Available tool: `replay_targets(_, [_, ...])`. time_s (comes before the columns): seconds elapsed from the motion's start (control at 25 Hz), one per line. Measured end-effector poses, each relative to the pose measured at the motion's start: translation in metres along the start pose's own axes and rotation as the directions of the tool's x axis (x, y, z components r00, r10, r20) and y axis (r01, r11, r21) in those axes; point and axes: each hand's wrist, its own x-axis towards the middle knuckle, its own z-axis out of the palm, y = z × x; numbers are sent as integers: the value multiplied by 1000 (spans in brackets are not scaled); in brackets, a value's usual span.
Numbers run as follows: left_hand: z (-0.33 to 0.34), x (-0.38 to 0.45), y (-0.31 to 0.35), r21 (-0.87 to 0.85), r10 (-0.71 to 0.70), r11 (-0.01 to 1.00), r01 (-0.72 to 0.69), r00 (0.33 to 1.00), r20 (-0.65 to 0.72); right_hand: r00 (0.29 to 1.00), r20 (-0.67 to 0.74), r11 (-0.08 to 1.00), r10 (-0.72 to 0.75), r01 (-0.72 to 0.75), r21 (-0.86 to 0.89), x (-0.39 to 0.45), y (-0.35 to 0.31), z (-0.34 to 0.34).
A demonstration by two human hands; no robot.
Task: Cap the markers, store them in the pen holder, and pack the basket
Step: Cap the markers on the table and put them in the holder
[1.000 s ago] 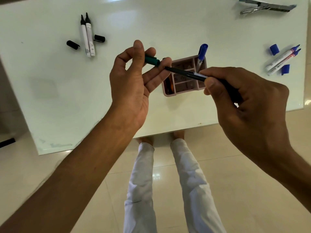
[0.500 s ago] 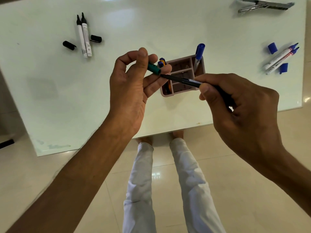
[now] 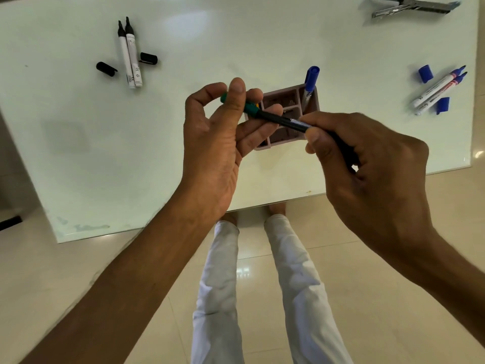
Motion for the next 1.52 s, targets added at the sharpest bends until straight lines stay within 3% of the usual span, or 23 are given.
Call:
replay_targets(0.4, [3,-28,-37,-48,-62,997,56,990,-126,1000,3,994,5,-5,-112,-25,-11,34])
replay_targets(0.52, [4,-23,-39,34,-72,997,76,993,-98,999,5,997,36,-36,-72,-22,-5,35])
replay_targets(0.6, [4,-12,-35,170,-5,985,15,998,-59,993,54,994,103,-101,-31,-13,1,32])
replay_targets(0.68, [-3,6,-24,409,233,884,-224,972,29,980,72,982,187,-185,-23,-1,14,25])
replay_targets(0.76, [-17,26,-10,651,451,611,-450,874,181,965,16,965,262,-262,-17,11,33,14])
replay_targets(0.8, [-25,34,-3,717,499,496,-490,836,227,960,-16,960,280,-280,-26,16,43,8])
replay_targets(0.88, [-36,43,3,769,541,408,-492,809,231,961,-22,957,277,-278,-84,19,59,-3])
replay_targets(1.04, [-44,52,-4,786,575,363,-500,784,233,958,60,955,281,-274,-112,8,71,-7])
replay_targets(1.24, [-41,52,-25,766,536,461,-448,829,162,954,132,961,269,-258,-95,1,71,-6])
replay_targets(1.4, [-40,51,-35,794,473,433,-427,857,203,947,181,964,265,-252,-89,5,70,-3])
replay_targets(1.52, [-45,49,-33,787,419,470,-400,886,201,949,208,971,239,-226,-81,12,66,-2])
